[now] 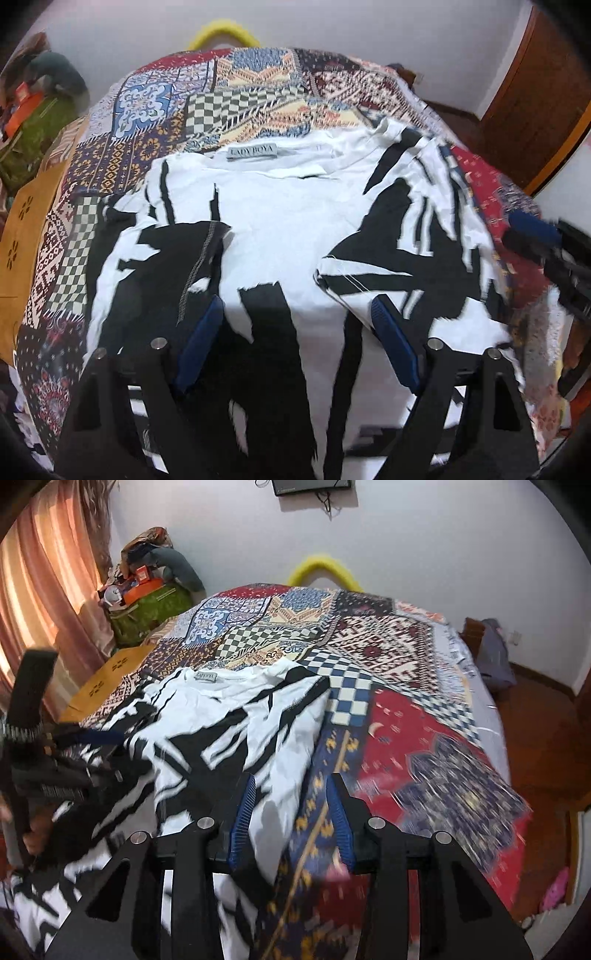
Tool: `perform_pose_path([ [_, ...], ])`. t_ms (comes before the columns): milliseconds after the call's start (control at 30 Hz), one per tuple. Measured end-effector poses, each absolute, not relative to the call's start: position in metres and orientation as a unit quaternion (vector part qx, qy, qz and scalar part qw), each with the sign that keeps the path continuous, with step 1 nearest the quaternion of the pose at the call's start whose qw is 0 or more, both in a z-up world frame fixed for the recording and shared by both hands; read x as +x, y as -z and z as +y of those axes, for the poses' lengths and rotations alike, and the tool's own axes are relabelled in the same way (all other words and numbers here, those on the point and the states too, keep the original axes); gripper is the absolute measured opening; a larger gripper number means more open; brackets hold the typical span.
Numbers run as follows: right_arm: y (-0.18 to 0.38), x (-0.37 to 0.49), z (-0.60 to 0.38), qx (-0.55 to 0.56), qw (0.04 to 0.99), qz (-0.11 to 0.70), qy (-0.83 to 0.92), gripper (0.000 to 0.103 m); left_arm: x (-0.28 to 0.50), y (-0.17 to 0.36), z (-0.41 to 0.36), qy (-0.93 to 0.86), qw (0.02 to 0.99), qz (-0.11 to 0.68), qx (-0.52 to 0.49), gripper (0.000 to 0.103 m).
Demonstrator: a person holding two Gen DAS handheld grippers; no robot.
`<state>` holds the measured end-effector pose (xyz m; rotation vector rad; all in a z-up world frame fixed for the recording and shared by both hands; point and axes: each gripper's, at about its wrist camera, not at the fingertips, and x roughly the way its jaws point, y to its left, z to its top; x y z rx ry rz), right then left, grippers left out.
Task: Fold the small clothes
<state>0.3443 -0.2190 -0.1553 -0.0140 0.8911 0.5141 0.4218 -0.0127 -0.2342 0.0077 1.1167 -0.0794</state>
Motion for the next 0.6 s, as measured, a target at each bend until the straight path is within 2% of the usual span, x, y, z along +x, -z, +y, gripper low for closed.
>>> perform_pose_path([
  [167,0.178,0.393,-0.205,0.016,0.854,0.458,-0.246,0.034,0.428,0.250,-0.017,0.025,0.852,0.522,0.028,0.083],
  [233,0.189,0.405,-0.202,0.035,0.843,0.472,-0.255,0.015,0.425,0.250,-0.019,0.021,0.857,0.514,0.046,0.083],
  [333,0.191,0.404,-0.197,0.017,0.851,0.457,-0.260,0.006,0.427,0.252,-0.014,0.005,0.860,0.509,0.046,0.083],
  [600,0.176,0.383,-0.194,-0.016,0.867,0.446,-0.223,0.009,0.428,0.246,-0.005,-0.002,0.850,0.527,0.010,0.079],
])
